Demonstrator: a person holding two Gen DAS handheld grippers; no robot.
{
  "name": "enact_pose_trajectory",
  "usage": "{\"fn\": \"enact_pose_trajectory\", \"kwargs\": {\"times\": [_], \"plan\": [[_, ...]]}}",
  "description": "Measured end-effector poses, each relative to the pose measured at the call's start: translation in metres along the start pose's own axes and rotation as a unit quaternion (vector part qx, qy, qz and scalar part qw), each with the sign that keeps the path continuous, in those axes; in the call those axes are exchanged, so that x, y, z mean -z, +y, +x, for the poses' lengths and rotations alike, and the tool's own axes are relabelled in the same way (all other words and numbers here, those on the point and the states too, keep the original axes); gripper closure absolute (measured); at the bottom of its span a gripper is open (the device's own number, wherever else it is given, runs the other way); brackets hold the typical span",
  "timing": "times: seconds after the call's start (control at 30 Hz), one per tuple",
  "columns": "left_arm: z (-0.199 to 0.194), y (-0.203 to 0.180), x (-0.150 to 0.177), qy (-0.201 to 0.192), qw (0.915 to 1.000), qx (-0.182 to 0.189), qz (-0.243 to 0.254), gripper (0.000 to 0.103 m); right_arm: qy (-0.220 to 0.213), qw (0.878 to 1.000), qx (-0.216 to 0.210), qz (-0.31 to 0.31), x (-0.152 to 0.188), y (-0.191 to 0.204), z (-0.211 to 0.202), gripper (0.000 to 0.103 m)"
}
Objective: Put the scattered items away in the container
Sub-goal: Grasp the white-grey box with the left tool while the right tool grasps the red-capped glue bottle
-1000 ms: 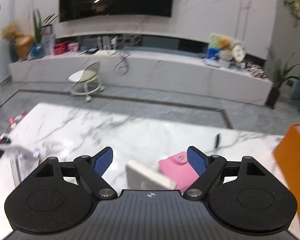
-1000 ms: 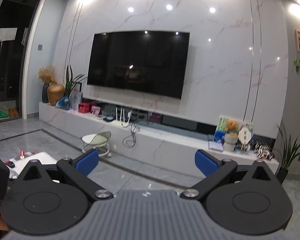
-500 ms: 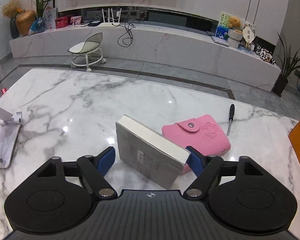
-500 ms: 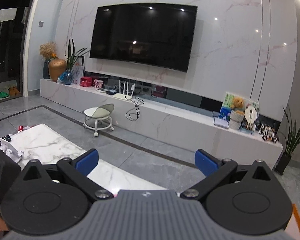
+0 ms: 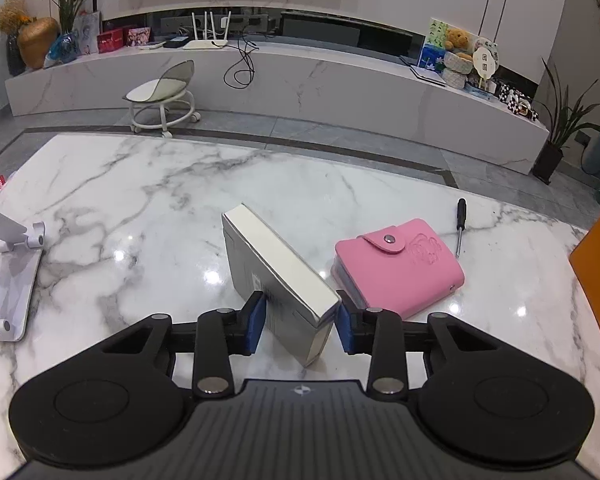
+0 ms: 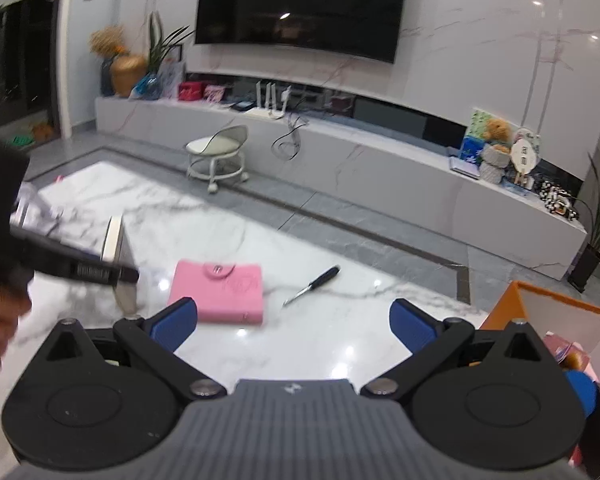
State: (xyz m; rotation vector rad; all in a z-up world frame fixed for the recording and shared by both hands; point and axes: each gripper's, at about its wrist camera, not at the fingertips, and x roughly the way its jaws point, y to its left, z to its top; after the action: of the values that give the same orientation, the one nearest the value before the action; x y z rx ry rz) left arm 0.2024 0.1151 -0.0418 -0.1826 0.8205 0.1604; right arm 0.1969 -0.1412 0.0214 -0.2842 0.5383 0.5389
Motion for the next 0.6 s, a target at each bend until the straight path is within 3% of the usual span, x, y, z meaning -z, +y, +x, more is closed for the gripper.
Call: {"fn": "enact_pose_trajectory", "kwargs": {"times": [0.17, 0.37, 0.6], "plan": [[0.003, 0.008, 0.003, 0.013, 0.9999, 0.005, 0.000, 0.063, 0.019, 0.999, -0.036, -0.015, 0.013, 0.007, 0.008, 0.001], [0.008, 0.024, 0.005, 0.021, 0.9997, 0.010, -0.007, 0.064, 0.062, 0.994, -0.063, -0.057, 0.038, 0.022, 0.018, 0.010], [0.007, 0.032, 0.004, 0.026, 0.9995, 0.017, -0.007, 0.064, 0.135, 0.985, -0.091, -0.051, 0.069, 0.037, 0.039, 0.027]]}}
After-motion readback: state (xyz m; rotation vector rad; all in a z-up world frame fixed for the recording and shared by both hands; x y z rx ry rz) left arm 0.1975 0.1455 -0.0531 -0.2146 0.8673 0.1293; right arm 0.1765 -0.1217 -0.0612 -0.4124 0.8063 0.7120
